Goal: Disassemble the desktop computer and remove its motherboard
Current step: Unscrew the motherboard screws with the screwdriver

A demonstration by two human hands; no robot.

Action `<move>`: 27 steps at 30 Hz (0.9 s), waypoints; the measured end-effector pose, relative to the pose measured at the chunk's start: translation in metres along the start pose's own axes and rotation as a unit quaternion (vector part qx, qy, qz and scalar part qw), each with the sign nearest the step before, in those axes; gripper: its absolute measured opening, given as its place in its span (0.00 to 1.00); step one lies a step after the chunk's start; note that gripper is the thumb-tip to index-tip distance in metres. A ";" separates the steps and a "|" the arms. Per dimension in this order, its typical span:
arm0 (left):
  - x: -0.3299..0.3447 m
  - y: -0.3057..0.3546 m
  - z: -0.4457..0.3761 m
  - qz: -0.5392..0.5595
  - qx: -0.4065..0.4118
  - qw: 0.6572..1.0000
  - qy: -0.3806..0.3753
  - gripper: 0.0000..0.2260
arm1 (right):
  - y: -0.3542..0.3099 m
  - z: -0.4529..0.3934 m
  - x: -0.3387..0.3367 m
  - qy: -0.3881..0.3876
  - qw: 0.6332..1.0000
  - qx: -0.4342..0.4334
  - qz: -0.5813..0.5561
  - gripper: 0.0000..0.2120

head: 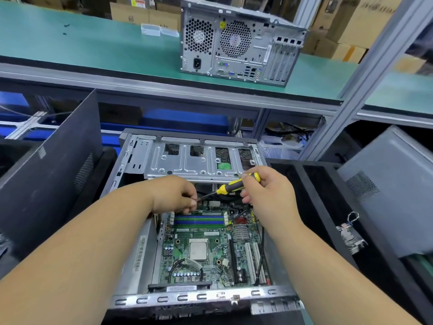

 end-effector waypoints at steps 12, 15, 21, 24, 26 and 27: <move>0.007 0.050 0.006 0.084 0.084 0.990 0.080 0.07 | 0.019 0.012 -0.079 0.077 0.984 0.031 -0.158 0.09; 0.019 0.081 0.012 0.071 0.078 0.988 0.114 0.09 | 0.039 0.008 -0.119 0.115 0.965 0.064 -0.228 0.10; 0.067 0.170 0.005 0.076 0.063 0.986 0.136 0.10 | 0.097 -0.004 -0.183 0.085 0.955 0.143 -0.247 0.11; 0.096 0.220 -0.015 0.020 0.082 0.986 0.146 0.08 | 0.123 -0.003 -0.210 0.050 0.962 0.146 -0.227 0.05; 0.116 0.249 -0.028 -0.019 0.094 0.982 0.161 0.06 | 0.139 -0.002 -0.226 0.037 0.964 0.144 -0.221 0.07; 0.126 0.261 -0.036 -0.025 0.095 0.981 0.169 0.05 | 0.145 -0.001 -0.234 0.032 0.966 0.146 -0.213 0.11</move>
Point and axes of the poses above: each hand's wrist, its own z-axis away from the middle knuckle, its own x-axis out of the palm, y = z × x, the point moved 3 cm from there along -z, towards the middle knuckle, and after that the axes turned 1 degree about y, right-handed, at the moved point
